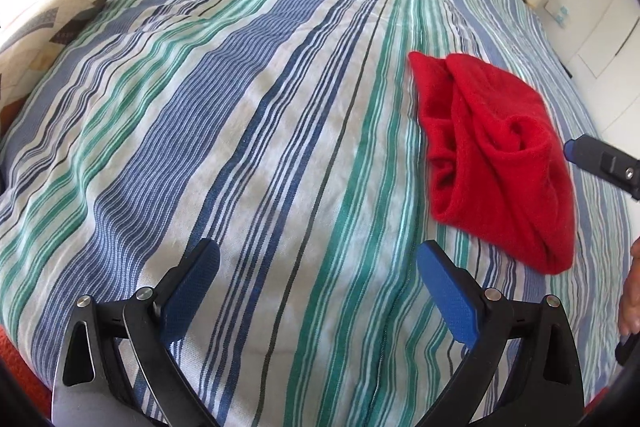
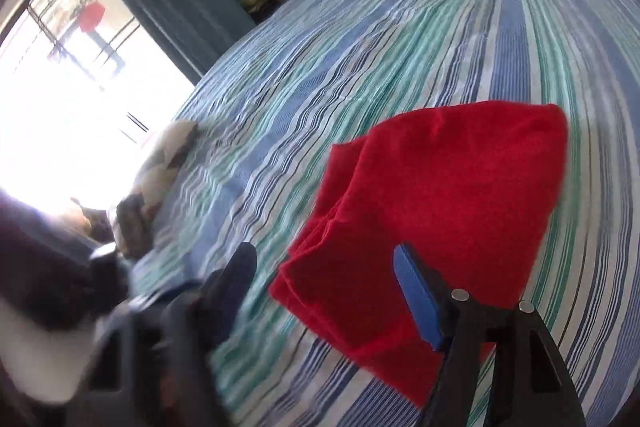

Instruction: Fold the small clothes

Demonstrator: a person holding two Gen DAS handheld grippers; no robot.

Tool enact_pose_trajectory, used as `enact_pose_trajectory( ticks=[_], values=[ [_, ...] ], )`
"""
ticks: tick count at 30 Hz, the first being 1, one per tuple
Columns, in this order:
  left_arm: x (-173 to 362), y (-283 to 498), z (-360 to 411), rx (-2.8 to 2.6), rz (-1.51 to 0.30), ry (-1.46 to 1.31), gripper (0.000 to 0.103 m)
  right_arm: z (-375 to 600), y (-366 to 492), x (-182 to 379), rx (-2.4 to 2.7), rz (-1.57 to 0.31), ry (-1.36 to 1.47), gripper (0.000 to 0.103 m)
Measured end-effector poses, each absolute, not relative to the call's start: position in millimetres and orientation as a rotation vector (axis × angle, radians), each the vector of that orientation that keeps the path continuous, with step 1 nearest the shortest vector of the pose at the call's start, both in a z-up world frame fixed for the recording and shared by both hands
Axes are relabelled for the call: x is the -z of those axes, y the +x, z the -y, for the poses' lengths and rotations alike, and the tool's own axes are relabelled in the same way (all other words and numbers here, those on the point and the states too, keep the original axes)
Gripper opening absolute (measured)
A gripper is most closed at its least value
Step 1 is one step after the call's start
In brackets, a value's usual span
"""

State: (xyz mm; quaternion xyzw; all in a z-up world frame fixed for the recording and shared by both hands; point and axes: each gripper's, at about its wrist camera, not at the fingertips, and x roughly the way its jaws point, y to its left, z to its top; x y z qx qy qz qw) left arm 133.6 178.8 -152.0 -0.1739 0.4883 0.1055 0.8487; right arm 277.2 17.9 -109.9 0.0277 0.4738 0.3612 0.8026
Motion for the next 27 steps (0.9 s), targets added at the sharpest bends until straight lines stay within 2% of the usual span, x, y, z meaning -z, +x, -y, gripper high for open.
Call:
enact_pose_trajectory(
  ticks=[3, 4, 6, 7, 11, 14, 15, 17, 18, 19, 23, 27],
  values=[
    [155, 134, -178, -0.228, -1.034, -0.357, 0.100, -65, 255, 128, -0.743, -0.955, -0.253, 0.079],
    [155, 133, -179, -0.232, -1.034, -0.357, 0.099, -77, 255, 137, -0.694, -0.943, -0.344, 0.059],
    [155, 130, -183, -0.244, -1.030, -0.366, 0.099, -84, 267, 150, -0.600, -0.958, -0.413, 0.010],
    [154, 129, -187, -0.247, -1.026, -0.381, 0.099, -78, 270, 148, -0.563, -0.944, -0.375, 0.009],
    [156, 130, -198, -0.245, -1.026, -0.458, 0.099, -80, 254, 113, -0.585, -0.828, -0.238, 0.009],
    [157, 130, -197, -0.259, -1.029, -0.446, 0.099, -105, 252, 127, -0.656, -0.844, -0.230, 0.010],
    [157, 129, -197, -0.265, -1.029, -0.437, 0.099, -111, 255, 142, -0.666, -0.896, -0.218, 0.017],
    [156, 125, -200, -0.270, -1.026, -0.441, 0.099, -110, 261, 170, -0.688, -1.015, -0.132, 0.038],
    [155, 124, -203, -0.274, -1.020, -0.452, 0.099, -104, 259, 174, -0.714, -1.026, -0.076, 0.057],
    [154, 123, -206, -0.280, -1.013, -0.464, 0.099, -99, 251, 169, -0.745, -1.007, -0.038, 0.070],
    [134, 117, -209, -0.302, -0.935, -0.459, 0.097, -67, 215, 127, -0.873, -0.919, 0.026, 0.073],
    [87, 125, -177, -0.160, -0.783, -0.384, 0.097, 10, 194, 89, -0.712, -0.789, 0.053, 0.073]
  ],
)
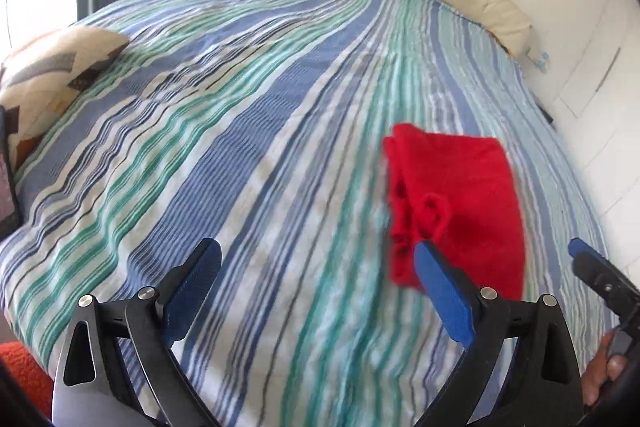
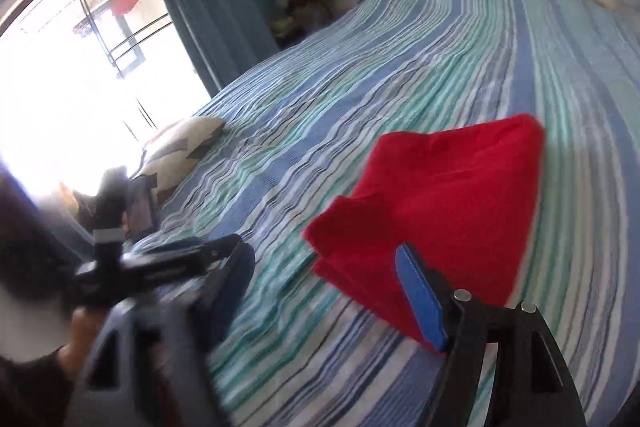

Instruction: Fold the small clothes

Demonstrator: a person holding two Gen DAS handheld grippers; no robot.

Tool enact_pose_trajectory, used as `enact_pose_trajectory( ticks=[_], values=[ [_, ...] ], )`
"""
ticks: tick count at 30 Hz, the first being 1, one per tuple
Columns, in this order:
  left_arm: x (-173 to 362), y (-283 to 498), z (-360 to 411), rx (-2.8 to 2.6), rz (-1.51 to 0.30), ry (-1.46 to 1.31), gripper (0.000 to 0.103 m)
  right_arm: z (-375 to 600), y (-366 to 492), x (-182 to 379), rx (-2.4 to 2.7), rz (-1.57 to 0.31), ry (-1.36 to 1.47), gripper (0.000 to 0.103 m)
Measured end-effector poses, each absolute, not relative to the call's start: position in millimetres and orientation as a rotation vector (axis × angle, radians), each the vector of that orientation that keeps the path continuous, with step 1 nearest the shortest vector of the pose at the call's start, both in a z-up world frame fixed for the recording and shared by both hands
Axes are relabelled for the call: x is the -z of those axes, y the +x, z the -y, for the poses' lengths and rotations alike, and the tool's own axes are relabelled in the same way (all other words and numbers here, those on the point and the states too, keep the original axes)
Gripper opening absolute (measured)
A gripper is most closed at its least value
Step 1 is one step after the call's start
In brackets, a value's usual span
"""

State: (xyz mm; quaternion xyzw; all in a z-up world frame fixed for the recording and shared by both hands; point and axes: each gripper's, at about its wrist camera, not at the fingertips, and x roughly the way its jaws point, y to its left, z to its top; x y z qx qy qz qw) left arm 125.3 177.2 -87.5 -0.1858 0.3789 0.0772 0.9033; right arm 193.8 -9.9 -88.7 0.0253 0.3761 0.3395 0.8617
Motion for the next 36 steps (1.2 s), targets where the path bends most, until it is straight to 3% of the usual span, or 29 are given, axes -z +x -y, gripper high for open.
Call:
enact_pose_trajectory(
  ticks=[2, 3, 4, 5, 6, 7, 9, 10, 13, 14, 16, 19, 24, 27, 30, 32, 34, 36],
  values=[
    [71, 141, -151, -0.032, -0.744, -0.344, 0.097, 47, 198, 86, -0.577, -0.777, 0.024, 0.073],
    [67, 152, -139, 0.025, -0.744, -0.319, 0.094, 60, 204, 88, -0.528, -0.794, 0.009, 0.067],
    [68, 163, -127, 0.068, -0.756, -0.291, 0.084, 70, 209, 91, -0.514, -0.809, 0.011, 0.052],
    [73, 176, -117, 0.090, -0.777, -0.260, 0.077, 75, 213, 92, -0.523, -0.816, 0.016, 0.044],
    [83, 188, -109, 0.093, -0.810, -0.230, 0.062, 75, 215, 96, -0.533, -0.821, 0.007, 0.036],
    [98, 198, -106, 0.086, -0.857, -0.207, 0.043, 70, 216, 101, -0.556, -0.830, 0.003, 0.034],
    [134, 214, -107, 0.051, -0.972, -0.187, 0.023, 56, 220, 122, -0.628, -0.876, 0.025, 0.033],
    [153, 218, -111, 0.033, -1.026, -0.185, 0.020, 49, 221, 138, -0.629, -0.915, 0.014, 0.033],
    [167, 208, -118, 0.068, -1.014, -0.179, 0.020, 33, 222, 197, -0.578, -1.057, -0.035, 0.034],
    [160, 205, -118, 0.065, -1.017, -0.158, 0.021, 33, 217, 198, -0.572, -1.023, -0.045, 0.034],
    [140, 198, -128, 0.038, -1.010, -0.184, 0.041, 34, 214, 182, -0.587, -1.002, -0.051, 0.035],
    [105, 196, -141, 0.051, -0.910, -0.268, 0.058, 50, 221, 137, -0.625, -0.914, 0.009, 0.035],
    [115, 234, -127, 0.042, -0.954, -0.222, 0.058, 53, 290, 95, -0.609, -0.844, 0.078, 0.035],
    [163, 248, -127, 0.020, -1.101, -0.212, 0.061, 33, 335, 128, -0.567, -0.960, 0.068, 0.035],
    [155, 235, -138, 0.031, -1.065, -0.246, 0.068, 22, 346, 170, -0.506, -1.073, 0.033, 0.038],
    [135, 221, -149, 0.004, -1.030, -0.262, 0.074, 29, 334, 153, -0.507, -0.996, 0.059, 0.044],
    [118, 212, -163, 0.034, -0.966, -0.317, 0.085, 49, 318, 131, -0.519, -0.919, 0.156, 0.073],
    [111, 212, -176, 0.100, -0.917, -0.404, 0.095, 76, 295, 112, -0.502, -0.827, 0.226, 0.085]
  ],
)
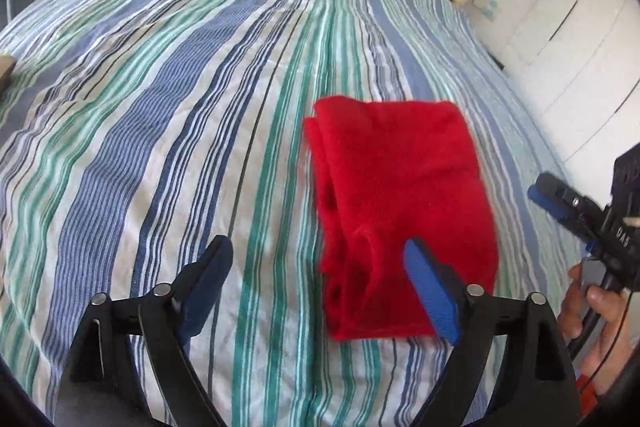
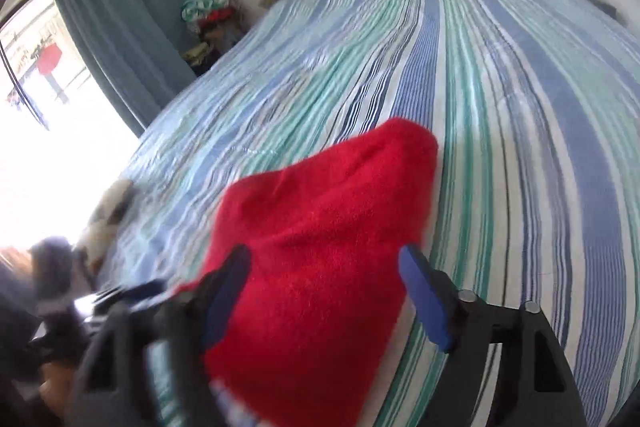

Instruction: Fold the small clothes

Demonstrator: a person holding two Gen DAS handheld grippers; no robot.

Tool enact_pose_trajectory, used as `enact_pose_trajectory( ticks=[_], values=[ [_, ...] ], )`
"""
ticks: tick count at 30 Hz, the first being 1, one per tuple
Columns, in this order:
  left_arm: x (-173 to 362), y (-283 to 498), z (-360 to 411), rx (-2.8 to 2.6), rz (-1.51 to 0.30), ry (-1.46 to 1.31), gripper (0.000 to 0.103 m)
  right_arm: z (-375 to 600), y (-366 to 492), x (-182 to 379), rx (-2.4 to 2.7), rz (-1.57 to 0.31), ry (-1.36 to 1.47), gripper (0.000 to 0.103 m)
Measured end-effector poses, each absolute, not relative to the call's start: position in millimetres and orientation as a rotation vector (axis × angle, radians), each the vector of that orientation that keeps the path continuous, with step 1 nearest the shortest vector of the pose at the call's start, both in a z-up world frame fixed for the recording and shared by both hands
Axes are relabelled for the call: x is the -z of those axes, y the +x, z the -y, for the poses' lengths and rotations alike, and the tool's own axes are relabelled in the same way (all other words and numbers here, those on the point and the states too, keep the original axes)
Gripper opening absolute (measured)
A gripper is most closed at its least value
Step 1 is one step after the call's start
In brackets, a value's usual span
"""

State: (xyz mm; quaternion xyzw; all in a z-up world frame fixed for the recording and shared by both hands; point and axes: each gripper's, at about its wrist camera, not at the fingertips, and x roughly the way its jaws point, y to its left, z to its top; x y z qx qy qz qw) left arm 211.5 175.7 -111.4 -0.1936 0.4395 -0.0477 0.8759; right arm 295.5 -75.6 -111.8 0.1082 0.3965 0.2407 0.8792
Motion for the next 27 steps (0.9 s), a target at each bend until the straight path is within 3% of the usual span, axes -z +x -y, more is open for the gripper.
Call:
enact_pose_trajectory(
  ticks=[1, 5, 9, 10, 11, 12, 13, 16, 22, 27],
  values=[
    [114, 217, -179, 0.142, -0.915, -0.445, 0.100, 87, 287, 110, -0.490, -0.810, 0.246, 0.089],
    [155, 255, -170, 0.210, -1.085, -0.511, 0.100, 106, 289, 146, -0.494, -0.939, 0.341, 0.089],
    [171, 271, -141, 0.201, -1.118, -0.370, 0.100, 95, 305, 194, -0.552, -1.040, 0.504, 0.087],
    [171, 271, -137, 0.188, -1.121, -0.352, 0.091, 89, 307, 201, -0.555, -1.046, 0.511, 0.075],
    [168, 272, -134, 0.191, -1.122, -0.349, 0.073, 82, 309, 204, -0.561, -1.036, 0.506, 0.062],
    [165, 277, -133, 0.226, -1.135, -0.384, 0.031, 77, 312, 206, -0.574, -1.048, 0.525, 0.038],
    [159, 282, -135, 0.242, -1.155, -0.438, 0.022, 76, 316, 205, -0.556, -1.064, 0.548, 0.035],
    [118, 289, -136, 0.261, -1.092, -0.455, 0.020, 71, 320, 173, -0.552, -1.021, 0.506, 0.027],
    [17, 308, -137, 0.322, -0.899, -0.423, 0.020, 70, 339, 63, -0.611, -0.837, 0.412, 0.027],
    [11, 308, -124, 0.330, -0.899, -0.390, 0.022, 72, 341, 8, -0.638, -0.757, 0.344, 0.027]
  ],
)
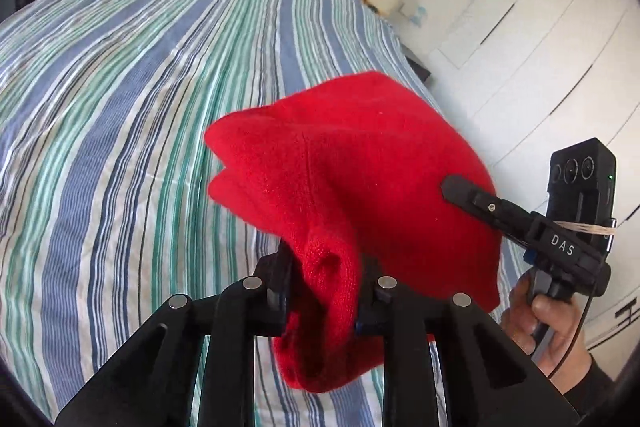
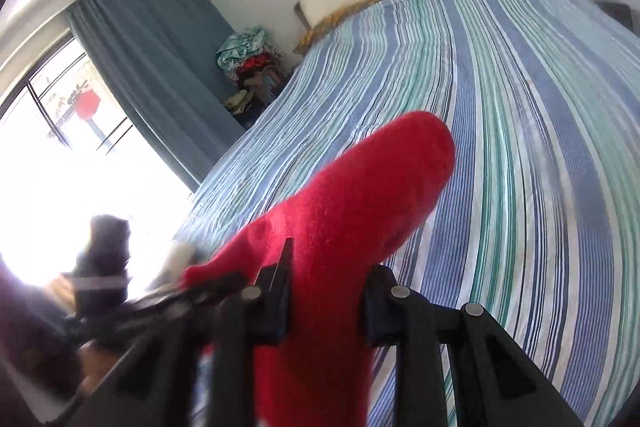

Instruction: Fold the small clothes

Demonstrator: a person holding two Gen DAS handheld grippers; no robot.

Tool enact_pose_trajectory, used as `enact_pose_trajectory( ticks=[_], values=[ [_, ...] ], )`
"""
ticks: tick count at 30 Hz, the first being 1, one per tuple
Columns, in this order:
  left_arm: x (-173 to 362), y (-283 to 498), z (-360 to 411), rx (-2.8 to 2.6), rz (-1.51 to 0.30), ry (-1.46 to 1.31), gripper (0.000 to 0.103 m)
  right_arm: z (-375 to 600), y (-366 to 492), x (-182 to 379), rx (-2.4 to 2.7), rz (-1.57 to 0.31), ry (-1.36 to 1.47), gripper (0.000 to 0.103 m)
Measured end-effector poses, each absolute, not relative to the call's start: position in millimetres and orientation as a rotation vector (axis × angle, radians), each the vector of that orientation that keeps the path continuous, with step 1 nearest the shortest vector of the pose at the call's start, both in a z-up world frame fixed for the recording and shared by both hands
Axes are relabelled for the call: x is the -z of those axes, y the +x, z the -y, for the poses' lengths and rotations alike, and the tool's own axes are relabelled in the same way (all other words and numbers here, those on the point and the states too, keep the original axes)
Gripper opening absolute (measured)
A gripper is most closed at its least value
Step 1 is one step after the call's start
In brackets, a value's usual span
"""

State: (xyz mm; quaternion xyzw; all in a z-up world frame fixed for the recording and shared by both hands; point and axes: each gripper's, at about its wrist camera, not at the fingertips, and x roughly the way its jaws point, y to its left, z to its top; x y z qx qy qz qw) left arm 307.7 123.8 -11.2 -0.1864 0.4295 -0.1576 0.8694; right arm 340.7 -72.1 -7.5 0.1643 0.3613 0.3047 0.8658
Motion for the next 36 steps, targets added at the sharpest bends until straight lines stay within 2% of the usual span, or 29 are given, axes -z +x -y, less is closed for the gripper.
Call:
enact_pose_trajectory(
  ticks=[2, 3, 5, 6, 8, 9, 10, 11, 12, 13, 17, 19, 24, 36],
  values=[
    [42, 309, -114, 0.304, -0.962, -0.376, 0.027, 76, 341, 18, -0.619, -0.787, 0.324, 0.028],
    [61, 304, -110, 0.269, -0.995, -0.345, 0.035, 79, 340, 30, -0.600, -0.814, 0.323, 0.030],
    [98, 291, -97, 0.151, -1.059, -0.211, 0.035, 88, 336, 68, -0.547, -0.896, 0.315, 0.043],
    [111, 278, -93, 0.113, -1.081, -0.151, 0.034, 94, 332, 89, -0.507, -0.947, 0.290, 0.056],
    [119, 236, -92, 0.114, -1.044, -0.096, 0.038, 116, 311, 128, -0.412, -1.006, 0.251, 0.059],
    [116, 212, -91, 0.115, -1.013, -0.068, 0.052, 129, 295, 140, -0.377, -1.015, 0.243, 0.059],
    [112, 189, -88, 0.099, -0.984, -0.029, 0.073, 142, 276, 147, -0.361, -1.013, 0.247, 0.060],
    [107, 167, -85, 0.070, -0.947, 0.013, 0.082, 154, 257, 151, -0.353, -1.005, 0.249, 0.063],
    [100, 148, -79, 0.044, -0.909, 0.051, 0.096, 164, 237, 152, -0.341, -0.997, 0.241, 0.071],
    [95, 133, -72, 0.024, -0.883, 0.086, 0.100, 171, 217, 151, -0.323, -0.991, 0.221, 0.078],
    [77, 106, -46, -0.030, -0.927, 0.123, 0.100, 174, 164, 136, -0.272, -1.001, 0.156, 0.085],
    [65, 96, -39, -0.084, -0.948, 0.087, 0.101, 162, 147, 124, -0.263, -1.006, 0.107, 0.094],
    [47, 81, -36, -0.147, -0.973, 0.051, 0.101, 135, 117, 89, -0.262, -0.972, -0.002, 0.102],
    [28, 56, -45, -0.193, -0.999, 0.019, 0.101, 104, 77, 50, -0.263, -0.934, -0.141, 0.103]
  ],
)
